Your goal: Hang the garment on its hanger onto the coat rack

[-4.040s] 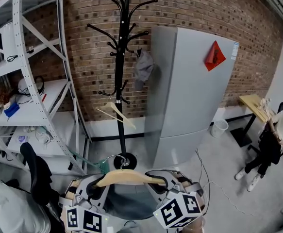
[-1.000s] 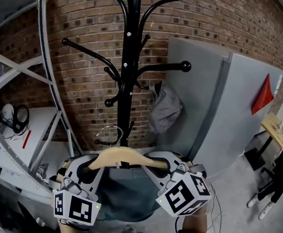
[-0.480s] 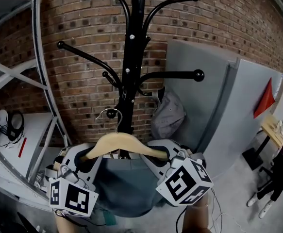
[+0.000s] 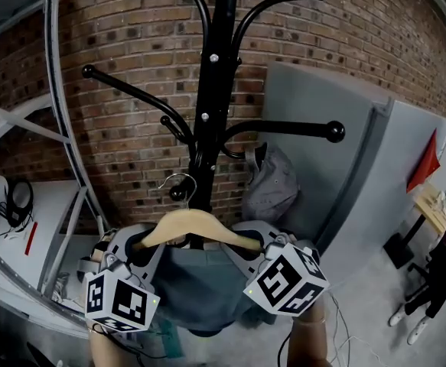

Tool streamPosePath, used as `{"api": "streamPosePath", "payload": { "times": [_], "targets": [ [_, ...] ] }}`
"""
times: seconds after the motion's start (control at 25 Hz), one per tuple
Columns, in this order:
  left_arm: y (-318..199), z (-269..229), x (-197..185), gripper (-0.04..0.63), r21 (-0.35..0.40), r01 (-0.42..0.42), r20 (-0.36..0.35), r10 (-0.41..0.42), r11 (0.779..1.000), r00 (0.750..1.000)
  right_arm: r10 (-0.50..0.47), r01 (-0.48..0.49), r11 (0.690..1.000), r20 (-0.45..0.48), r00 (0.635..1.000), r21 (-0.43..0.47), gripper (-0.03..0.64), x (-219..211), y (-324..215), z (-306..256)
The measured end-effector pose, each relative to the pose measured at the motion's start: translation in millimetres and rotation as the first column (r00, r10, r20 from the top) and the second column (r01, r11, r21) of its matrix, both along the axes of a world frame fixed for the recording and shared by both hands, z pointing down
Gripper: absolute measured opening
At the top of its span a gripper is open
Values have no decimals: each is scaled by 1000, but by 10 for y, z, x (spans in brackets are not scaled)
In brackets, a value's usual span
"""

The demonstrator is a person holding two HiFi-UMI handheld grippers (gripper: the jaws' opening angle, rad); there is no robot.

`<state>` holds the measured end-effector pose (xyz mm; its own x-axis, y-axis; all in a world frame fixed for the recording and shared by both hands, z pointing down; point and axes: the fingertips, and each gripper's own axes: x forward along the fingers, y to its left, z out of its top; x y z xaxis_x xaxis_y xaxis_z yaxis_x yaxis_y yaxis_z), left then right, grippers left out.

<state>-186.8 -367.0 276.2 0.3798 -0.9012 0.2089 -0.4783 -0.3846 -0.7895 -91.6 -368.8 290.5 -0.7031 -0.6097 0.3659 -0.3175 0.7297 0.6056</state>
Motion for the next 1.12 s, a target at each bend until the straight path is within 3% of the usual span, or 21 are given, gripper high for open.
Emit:
{"api": "streamPosePath", "payload": {
  "times": [0.6, 1.12],
  "targets": [
    [-506, 277, -14, 66, -75, -28, 10, 29, 997, 1000, 52, -52, 997, -11, 999, -59, 52, -16, -444, 261],
    [-616, 486, 44, 66, -108, -48, -8, 47, 993, 999, 70, -71, 993, -16, 997, -97, 52, 35, -531, 465]
  ]
}}
